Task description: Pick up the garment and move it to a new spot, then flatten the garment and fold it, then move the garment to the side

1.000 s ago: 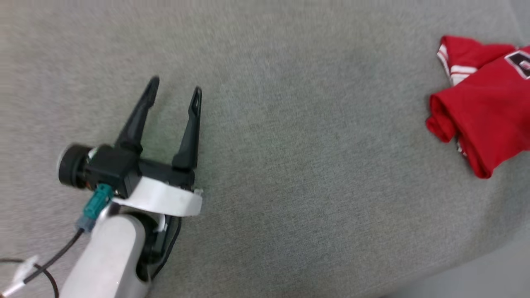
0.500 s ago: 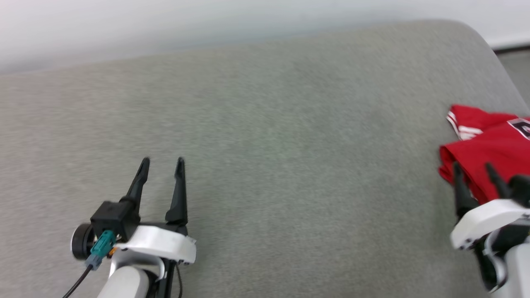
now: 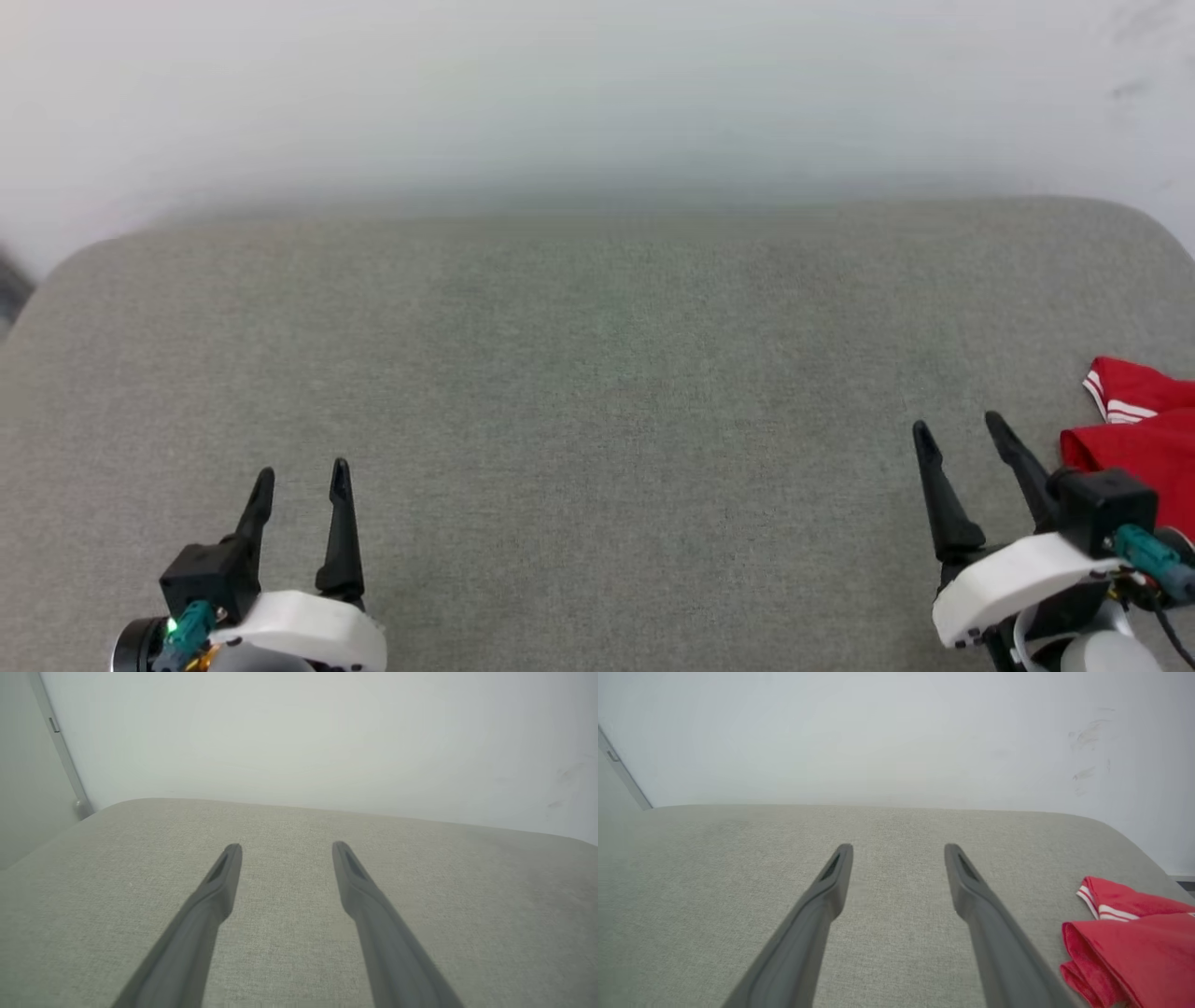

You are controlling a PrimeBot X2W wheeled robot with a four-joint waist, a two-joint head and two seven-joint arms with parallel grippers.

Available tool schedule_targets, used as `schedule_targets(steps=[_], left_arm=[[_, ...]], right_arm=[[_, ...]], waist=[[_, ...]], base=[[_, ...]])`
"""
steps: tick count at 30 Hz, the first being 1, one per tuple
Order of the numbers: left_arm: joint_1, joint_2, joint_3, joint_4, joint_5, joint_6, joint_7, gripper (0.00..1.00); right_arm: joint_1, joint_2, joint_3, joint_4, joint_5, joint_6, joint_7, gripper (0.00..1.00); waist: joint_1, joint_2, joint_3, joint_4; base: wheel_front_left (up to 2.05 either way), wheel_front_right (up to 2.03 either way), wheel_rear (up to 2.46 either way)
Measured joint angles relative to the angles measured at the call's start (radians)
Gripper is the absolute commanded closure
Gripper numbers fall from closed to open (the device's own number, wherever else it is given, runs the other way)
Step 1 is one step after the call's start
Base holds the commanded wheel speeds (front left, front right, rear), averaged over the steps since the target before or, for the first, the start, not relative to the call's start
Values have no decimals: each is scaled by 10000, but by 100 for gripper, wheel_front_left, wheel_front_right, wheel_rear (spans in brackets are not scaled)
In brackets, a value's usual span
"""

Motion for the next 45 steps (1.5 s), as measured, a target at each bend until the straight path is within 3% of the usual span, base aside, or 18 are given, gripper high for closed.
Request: schedule_targets(steps=[11,29,30,33,45], left_arm=[[651,-138,13,109,282,-25,-4,0],[644,-345,284,71,518,-345,-15,0],[647,-374,286,100,523,-351,-13,100],[801,-502,253,297,401,-385,67,100],[672,-794,704,456,-1507,-784,654,100]], right_arm=[[1403,27,-17,-1628,-2,-2,529,0],[1510,128,-52,-1933,-48,-2,612,0],[1514,130,-52,-1891,-40,0,612,100],[1582,136,-42,-1639,96,0,621,100],[1495,192,-190,-1262,2435,0,874,100]], waist=[[0,0,-698,-147],[2,0,-732,-169],[2,0,-733,-164],[2,0,-727,-158],[2,0,-683,-113]], base=[[0,0,0],[0,0,0],[0,0,0],[0,0,0],[0,0,0]])
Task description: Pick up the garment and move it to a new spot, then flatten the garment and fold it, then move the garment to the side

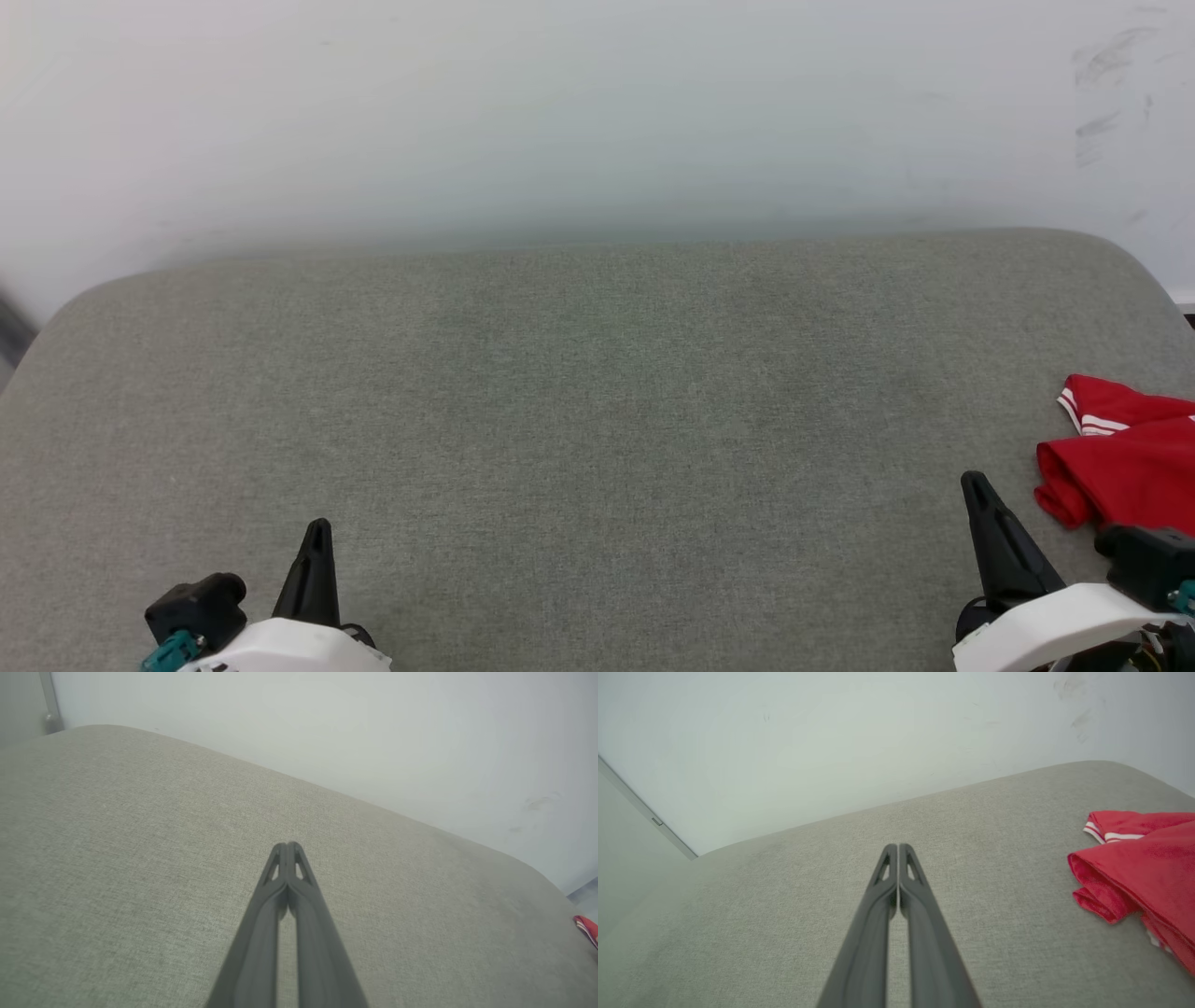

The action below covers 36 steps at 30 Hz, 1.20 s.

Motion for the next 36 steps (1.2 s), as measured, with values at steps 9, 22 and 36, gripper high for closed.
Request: schedule_targets(steps=[9,22,36], left_arm=[[-168,-215,326,82,-1267,-272,385,100],[-411,-445,754,169,-2895,-640,872,100],[-642,-681,1152,268,-4408,-972,1348,100]], right_arm=[[-198,44,-119,265,1549,0,161,100],[-456,98,-263,583,3526,-2,349,100],[-684,144,-393,892,5384,-2,529,100]], waist=[[0,0,33,34],[0,0,81,82],[1,0,132,134]], base=[[0,0,0],[0,0,0],[0,0,0]])
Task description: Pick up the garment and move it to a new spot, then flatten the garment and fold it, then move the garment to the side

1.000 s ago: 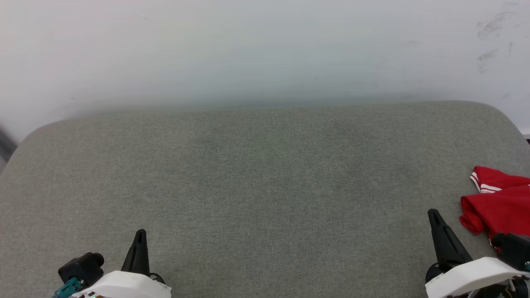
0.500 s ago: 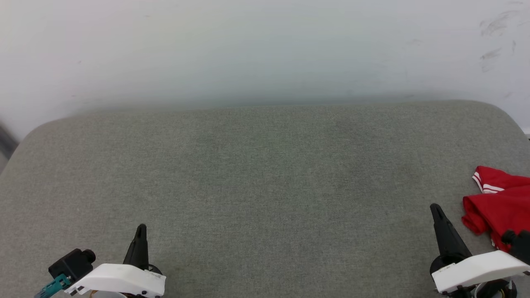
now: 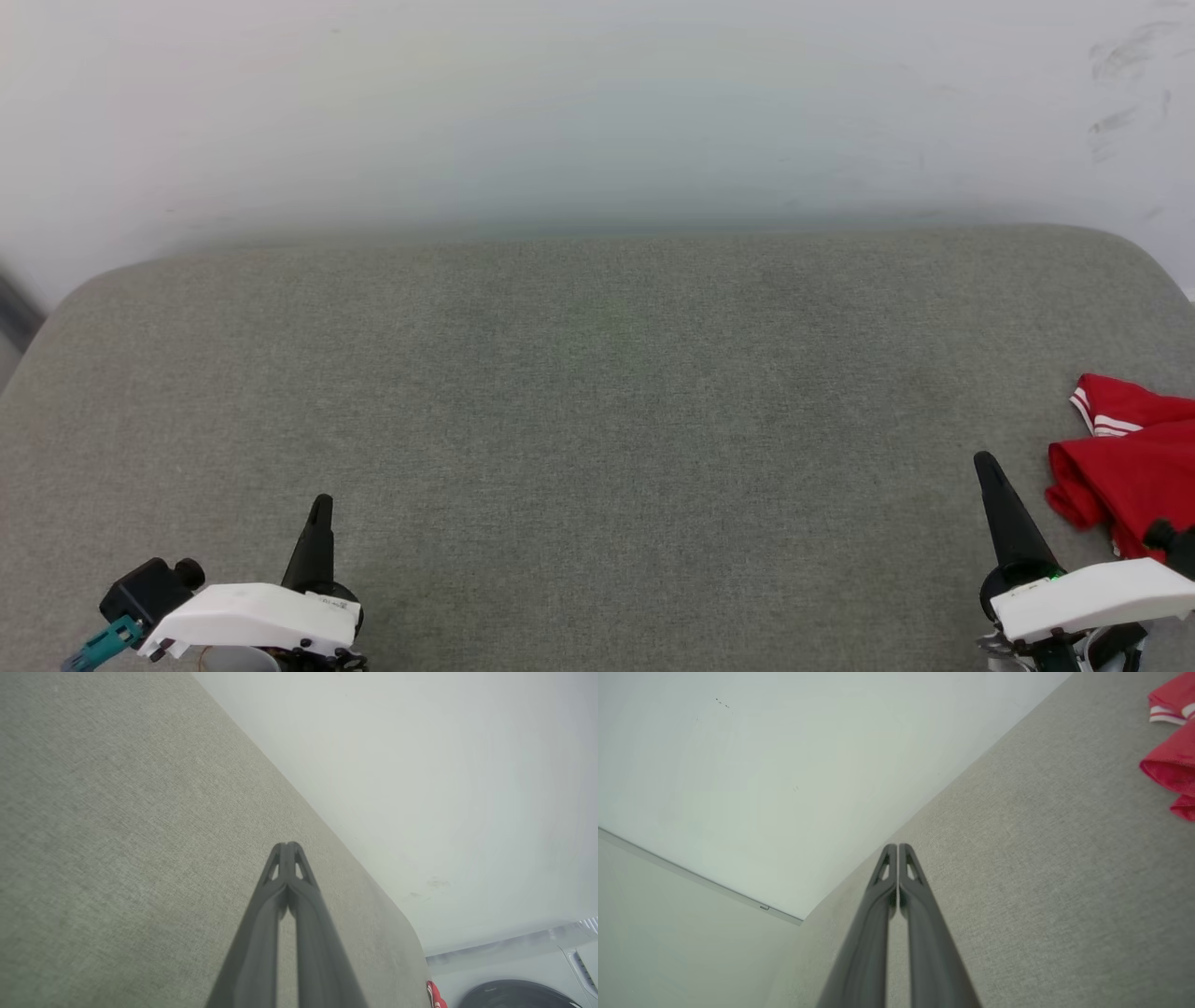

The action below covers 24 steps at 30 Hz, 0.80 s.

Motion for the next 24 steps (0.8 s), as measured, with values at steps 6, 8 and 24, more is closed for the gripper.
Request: schedule_targets(steps=[6,8,24], left_arm=[[-61,-109,128,33,-585,-121,188,100],[-84,-148,178,48,-777,-142,232,100],[-300,-343,545,127,-2165,-477,673,100]], right_arm=[[-182,17,-54,102,725,0,81,100],[-185,21,-75,151,968,0,88,100],[-396,63,-199,431,2665,0,265,100]], waist=[[0,0,22,22],[0,0,29,30],[0,0,88,89]], base=[[0,0,0],[0,0,0],[0,0,0]])
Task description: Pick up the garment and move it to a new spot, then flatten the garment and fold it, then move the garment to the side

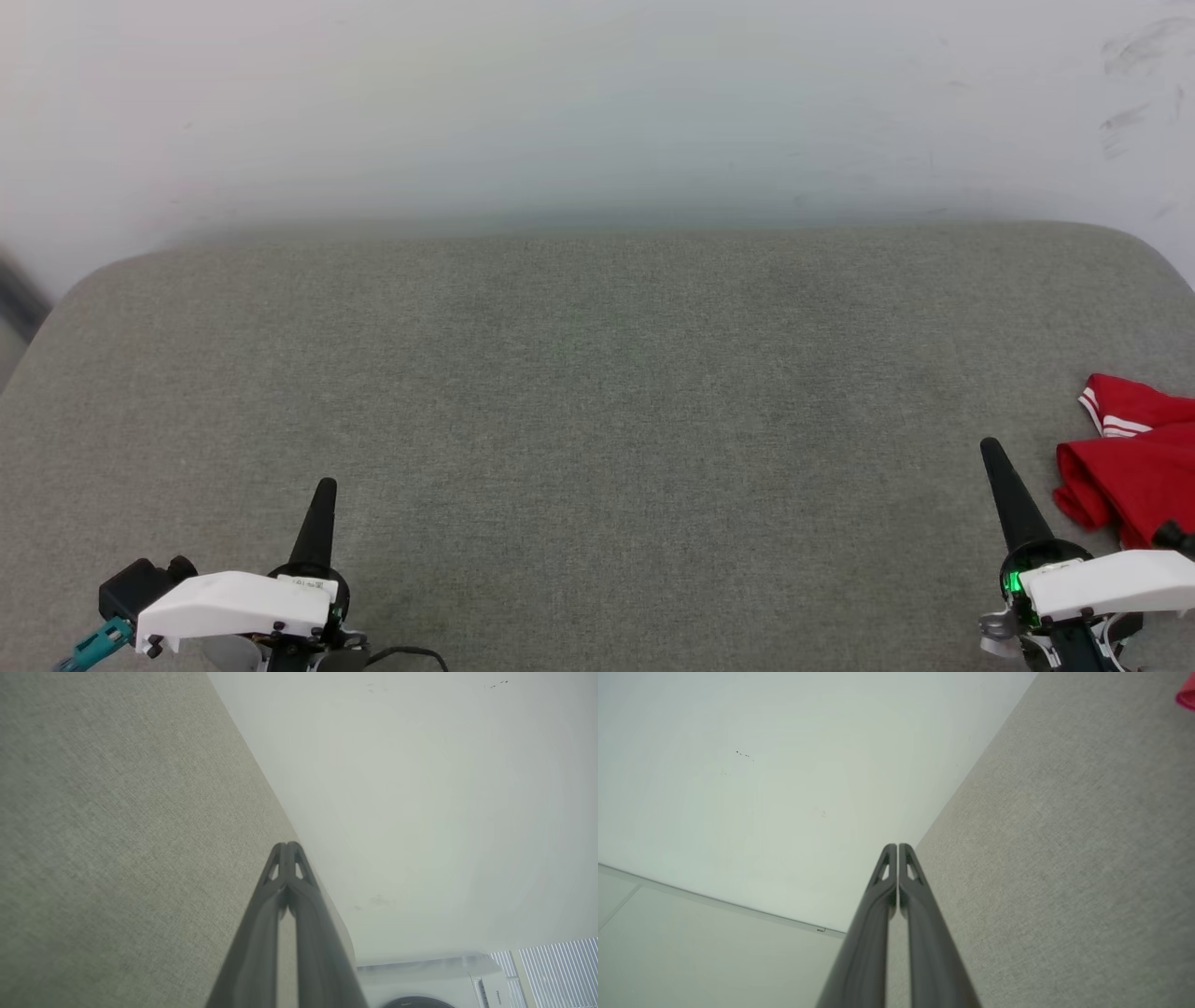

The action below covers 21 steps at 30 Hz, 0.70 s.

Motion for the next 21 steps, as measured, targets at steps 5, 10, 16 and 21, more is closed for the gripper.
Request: schedule_targets(steps=[5,10,16,21], left_arm=[[-48,-79,109,33,-395,-84,127,100],[-120,-144,196,48,-765,-165,247,100],[-178,-211,305,73,-1204,-261,355,100],[-223,-247,410,94,-1555,-341,483,100]], right_arm=[[-89,10,-36,84,477,0,46,100],[-171,21,-61,163,947,0,88,100],[-198,33,-102,240,1482,0,148,100],[-262,42,-138,313,1906,0,178,100]], waist=[[0,0,19,18],[0,0,37,37],[0,0,59,59],[0,0,77,78]], base=[[0,0,0],[0,0,0],[0,0,0],[0,0,0]])
